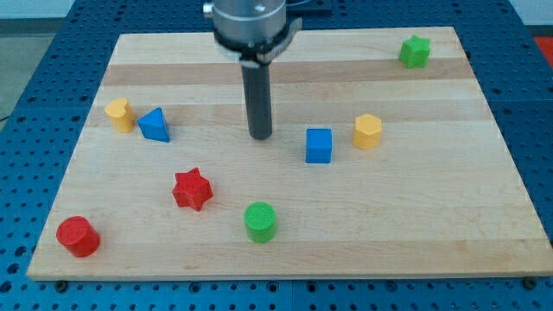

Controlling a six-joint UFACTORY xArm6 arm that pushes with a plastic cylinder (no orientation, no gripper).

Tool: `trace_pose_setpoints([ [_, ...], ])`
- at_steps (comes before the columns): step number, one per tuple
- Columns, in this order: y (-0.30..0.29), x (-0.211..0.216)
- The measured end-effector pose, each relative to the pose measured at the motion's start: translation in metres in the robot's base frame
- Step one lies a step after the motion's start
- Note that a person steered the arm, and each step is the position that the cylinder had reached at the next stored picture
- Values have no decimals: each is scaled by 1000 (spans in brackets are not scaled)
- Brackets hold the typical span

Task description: Slide the blue cube to center of the board

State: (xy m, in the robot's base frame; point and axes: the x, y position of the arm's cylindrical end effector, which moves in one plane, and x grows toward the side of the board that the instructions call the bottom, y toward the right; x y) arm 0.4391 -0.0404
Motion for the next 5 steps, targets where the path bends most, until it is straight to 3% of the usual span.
trace_pose_setpoints([
  [1,0,2],
  [2,3,67],
  [3,46,91],
  [4,137,96],
  [5,149,59],
])
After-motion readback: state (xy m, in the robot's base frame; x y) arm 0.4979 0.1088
